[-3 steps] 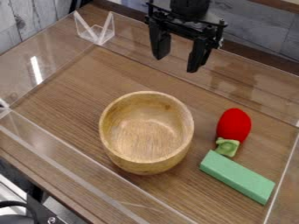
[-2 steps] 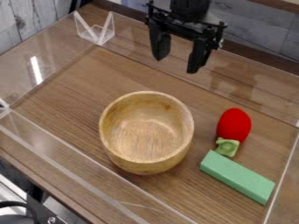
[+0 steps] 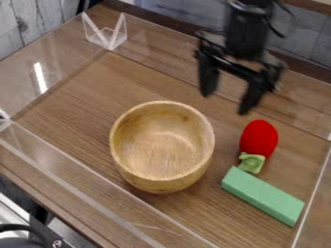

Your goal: Move the red fruit to the left

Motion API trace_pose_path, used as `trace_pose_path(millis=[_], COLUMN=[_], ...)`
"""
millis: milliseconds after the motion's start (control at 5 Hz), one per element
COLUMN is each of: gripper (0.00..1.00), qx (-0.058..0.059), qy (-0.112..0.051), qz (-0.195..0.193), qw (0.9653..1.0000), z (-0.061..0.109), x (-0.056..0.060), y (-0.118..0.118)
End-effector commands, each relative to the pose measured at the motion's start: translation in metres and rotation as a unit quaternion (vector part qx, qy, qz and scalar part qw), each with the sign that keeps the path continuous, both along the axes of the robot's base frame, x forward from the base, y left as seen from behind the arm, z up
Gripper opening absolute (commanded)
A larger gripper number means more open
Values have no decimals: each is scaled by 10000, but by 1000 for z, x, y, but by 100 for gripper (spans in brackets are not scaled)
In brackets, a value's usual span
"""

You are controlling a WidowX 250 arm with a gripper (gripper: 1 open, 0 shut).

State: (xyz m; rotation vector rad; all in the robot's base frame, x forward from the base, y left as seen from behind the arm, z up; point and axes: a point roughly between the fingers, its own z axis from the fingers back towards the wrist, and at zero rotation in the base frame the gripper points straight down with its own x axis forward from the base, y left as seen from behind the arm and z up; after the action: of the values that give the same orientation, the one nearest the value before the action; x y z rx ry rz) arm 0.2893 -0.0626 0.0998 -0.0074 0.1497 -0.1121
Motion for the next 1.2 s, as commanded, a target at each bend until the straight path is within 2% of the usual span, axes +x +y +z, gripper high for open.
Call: trace_pose_path(millis=[0, 200, 600, 800, 1000], gripper=[100, 100, 100, 100, 100], qx=[-35, -29, -15, 0, -14], qy=[-381, -509, -723, -759, -771], qz=[-77, 82, 286, 353, 235], qw=[9992, 9987, 9970, 9965, 9967], z=[0, 3, 11, 14, 7], x=[12, 16, 31, 36, 32], y=[-27, -44, -37, -32, -16])
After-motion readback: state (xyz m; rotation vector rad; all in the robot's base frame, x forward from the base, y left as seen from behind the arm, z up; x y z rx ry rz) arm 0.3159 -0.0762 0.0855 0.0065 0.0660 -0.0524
